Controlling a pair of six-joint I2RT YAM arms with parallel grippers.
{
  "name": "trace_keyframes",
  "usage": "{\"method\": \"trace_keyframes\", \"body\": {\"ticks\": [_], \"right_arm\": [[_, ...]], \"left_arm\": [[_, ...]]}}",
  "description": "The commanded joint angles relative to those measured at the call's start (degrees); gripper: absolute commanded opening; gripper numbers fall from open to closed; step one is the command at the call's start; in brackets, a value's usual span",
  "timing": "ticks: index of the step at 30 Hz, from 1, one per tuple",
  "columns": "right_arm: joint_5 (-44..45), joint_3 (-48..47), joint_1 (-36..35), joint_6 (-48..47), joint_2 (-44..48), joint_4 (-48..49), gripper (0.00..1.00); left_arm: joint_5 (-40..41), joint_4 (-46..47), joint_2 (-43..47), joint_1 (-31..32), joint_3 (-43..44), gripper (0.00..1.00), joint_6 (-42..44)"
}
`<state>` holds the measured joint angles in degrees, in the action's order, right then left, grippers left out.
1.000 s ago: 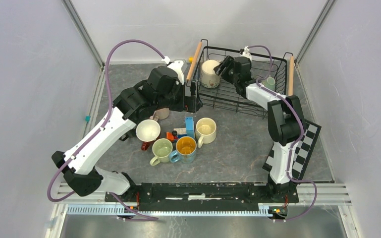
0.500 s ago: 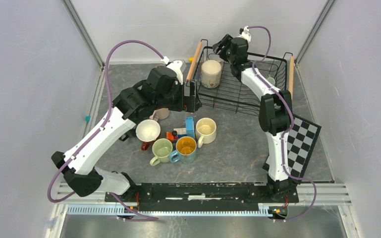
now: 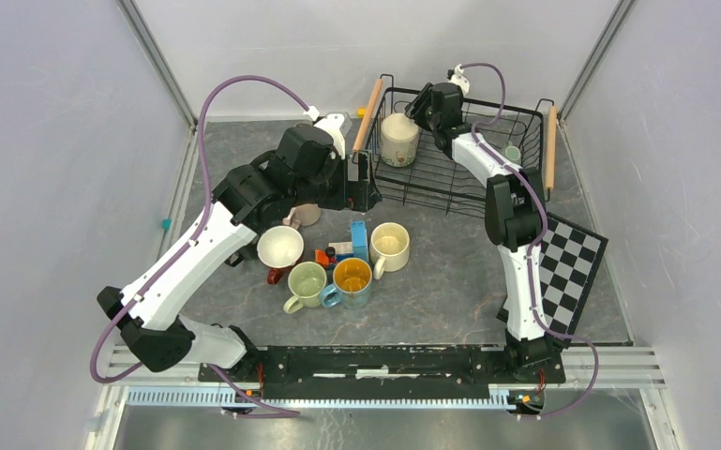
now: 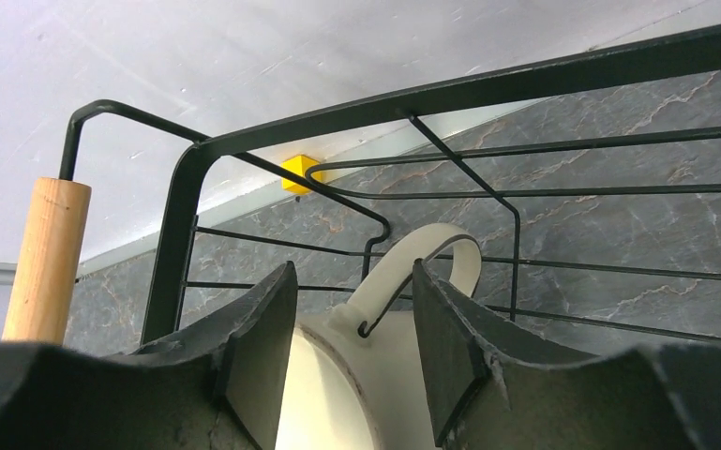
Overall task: Unload the cups from the dish rack
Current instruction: Move the cup to the dish rack.
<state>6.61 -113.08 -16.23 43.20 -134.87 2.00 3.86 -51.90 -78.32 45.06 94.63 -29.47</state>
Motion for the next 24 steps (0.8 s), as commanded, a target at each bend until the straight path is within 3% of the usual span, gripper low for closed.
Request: {"method": "trace_keyframes", "body": {"ticks": [1, 8, 24], "right_arm": [[0.5, -0.8, 0.1, -0.6, -0.5, -0.1, 0.52], [-0.6, 2.2, 0.2, -0.9, 1.3, -0.8, 0.45], [-3.7, 18.9, 0.2, -1.9, 13.3, 1.8, 0.43]], "left_arm": [[-1.1, 1.1, 0.9, -0.3, 0.6, 1.00, 3.4], [-1.0, 1.1, 1.0, -0.3, 0.3, 1.00, 3.4], [-1.7, 1.6, 1.0, -0.4, -0.2, 1.00, 3.3]]}}
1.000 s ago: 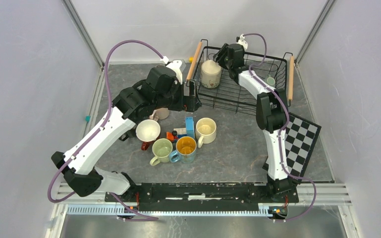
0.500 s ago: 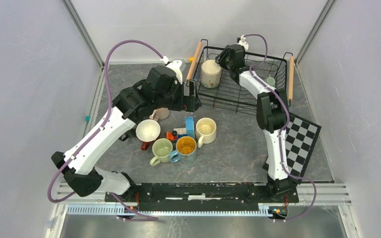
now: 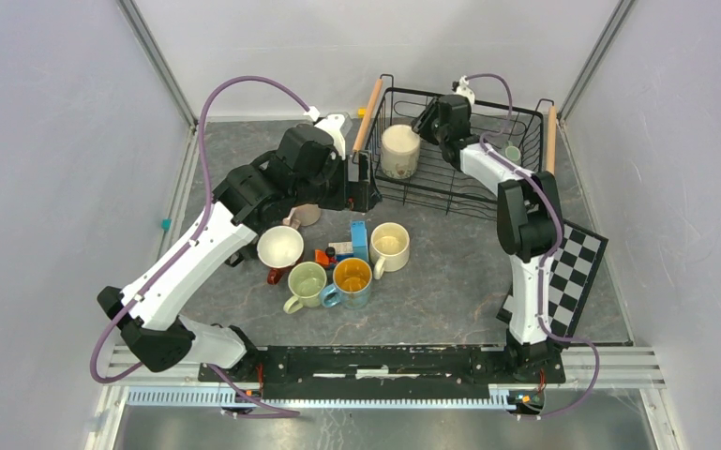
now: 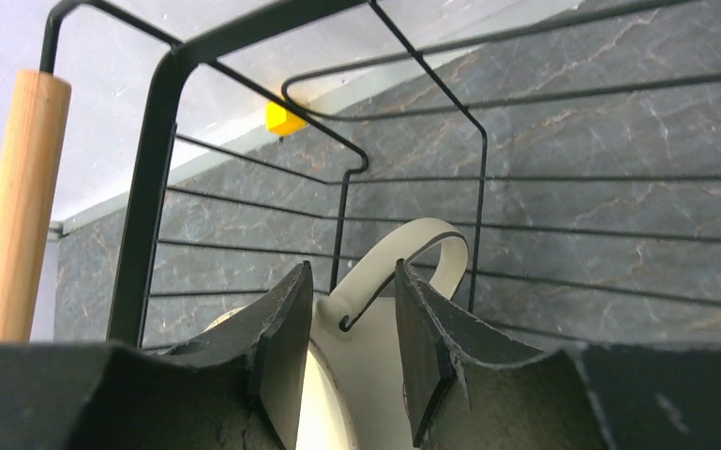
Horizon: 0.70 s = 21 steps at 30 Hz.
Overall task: Unload the cups from the dish rack
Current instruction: Move the cup to the dish rack.
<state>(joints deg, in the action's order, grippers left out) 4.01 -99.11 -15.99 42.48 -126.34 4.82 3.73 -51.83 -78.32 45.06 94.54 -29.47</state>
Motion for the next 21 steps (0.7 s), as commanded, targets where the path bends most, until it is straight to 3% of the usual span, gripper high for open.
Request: {"method": "trace_keyframes", "body": {"ticks": [1, 12, 21], "right_arm": [[-1.2, 6.4, 0.0, -0.8, 6.0, -0.5, 0.43], [-1.7, 22.1, 0.4, -0.4, 16.5, 4.0, 0.41], [-6.4, 16.6, 7.1, -3.0, 14.8, -0.7, 0.44]], "left_arm": [[-1.6, 1.6, 1.0, -0.3, -0.1, 1.00, 3.3], [-2.4, 1.9, 0.9, -0.3, -0.4, 1.00, 3.0], [-2.6, 1.8, 1.2, -0.3, -1.0, 1.00, 2.8]]}}
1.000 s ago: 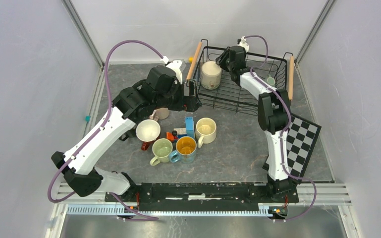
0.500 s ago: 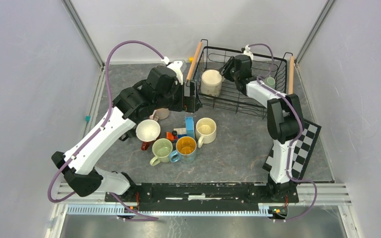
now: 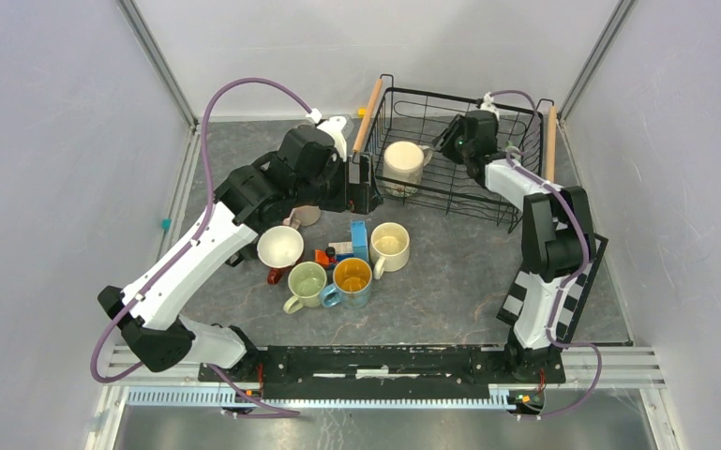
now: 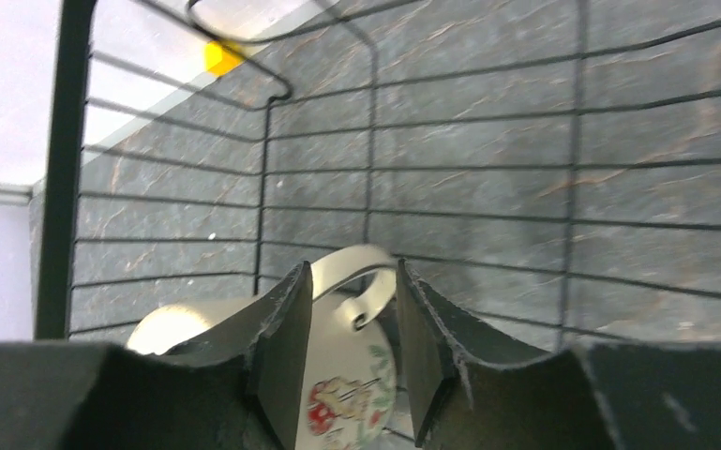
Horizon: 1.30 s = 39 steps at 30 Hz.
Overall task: Unload the cups from the dish rack
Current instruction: Move the cup to the dish rack.
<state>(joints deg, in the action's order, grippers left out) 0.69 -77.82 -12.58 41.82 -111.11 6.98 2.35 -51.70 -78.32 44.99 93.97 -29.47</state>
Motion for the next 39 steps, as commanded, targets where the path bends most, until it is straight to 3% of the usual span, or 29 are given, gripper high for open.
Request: {"method": "trace_keyframes", "body": {"ticks": [1, 6, 9, 11, 17, 26, 39], "right_arm": [[-3.6, -6.0, 4.1, -3.0, -1.4, -3.7, 0.46], [-9.0, -24.2, 4.7, -9.2, -12.3, -14.4, 0.60], [-13.6, -39.1, 4.7, -12.9, -21.5, -22.5, 0.60], [-15.3, -41.6, 4.7, -14.6, -23.6, -23.1, 0.60], [-18.4, -33.5, 4.5, -19.0, -21.0, -16.1, 0.60], [-20.7, -33.5, 3.9, -27.2, -20.9, -21.6, 0.59], [-20.8, -18.2, 3.9, -30.0, -9.9, -20.4, 0.57]], "left_arm": [[-1.2, 1.8, 1.2, -0.3, -0.4, 1.00, 2.8], [-2.0, 2.2, 0.5, -0.3, -0.2, 1.00, 2.7], [-2.1, 2.1, -0.1, -0.3, 0.4, 1.00, 2.6], [-2.1, 2.2, -0.6, -0.3, 0.5, 1.00, 2.6], [-4.1, 2.1, -1.8, -0.4, 1.0, 1.00, 2.7], [-5.1, 2.2, -2.8, -0.3, 1.1, 1.00, 2.2], [-6.2, 2.2, -2.7, -0.3, 0.4, 1.00, 2.3]]}}
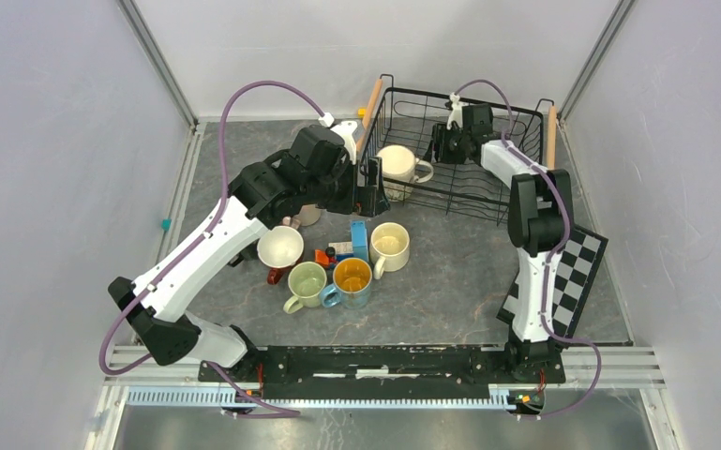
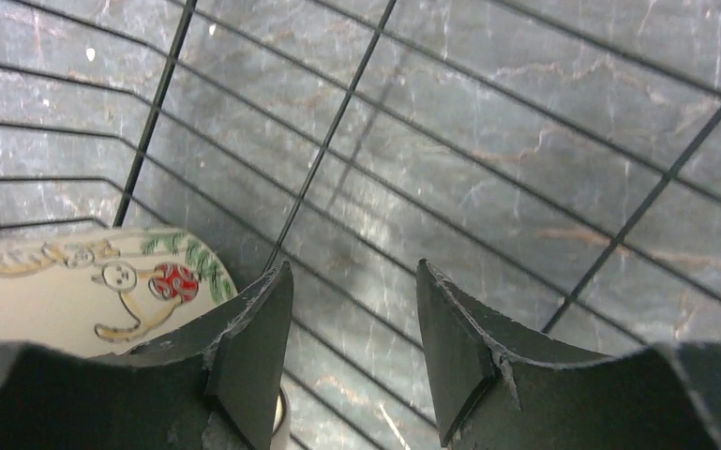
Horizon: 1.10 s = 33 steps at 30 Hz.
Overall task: Unload the cups from the dish rack
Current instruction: Move the cup to the dish rack.
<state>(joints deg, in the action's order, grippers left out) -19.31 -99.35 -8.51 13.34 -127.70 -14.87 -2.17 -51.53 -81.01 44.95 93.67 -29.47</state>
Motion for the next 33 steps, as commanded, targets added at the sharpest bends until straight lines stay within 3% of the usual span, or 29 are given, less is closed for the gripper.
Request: {"method": "trace_keyframes", "body": {"ticks": [1, 8, 17, 25, 33], "right_arm": [[-0.9, 5.0, -0.2, -1.3, 8.1, 2.2, 0.57], [-4.0, 16.6, -0.2, -0.2, 15.7, 7.1, 0.57], [-0.4, 20.8, -0.4, -3.3, 20.9, 6.9, 0.58], [-4.0, 19.9, -0.4, -12.1, 23.7, 7.6, 0.66], [-13.8, 12.6, -0.7, -25.4, 20.8, -0.3, 0.71]], "left_arm": [[-1.7, 2.0, 0.1, -0.2, 0.7, 1.00, 2.3], [-2.8, 2.8, 0.5, -0.2, -0.5, 1.00, 2.4], [-3.3, 4.0, 2.1, -0.3, -2.5, 1.00, 1.6], [-2.8, 3.9, 2.8, -0.3, -3.1, 1.00, 1.5], [-2.9, 4.0, 2.7, -0.3, -3.2, 1.00, 1.5]]}}
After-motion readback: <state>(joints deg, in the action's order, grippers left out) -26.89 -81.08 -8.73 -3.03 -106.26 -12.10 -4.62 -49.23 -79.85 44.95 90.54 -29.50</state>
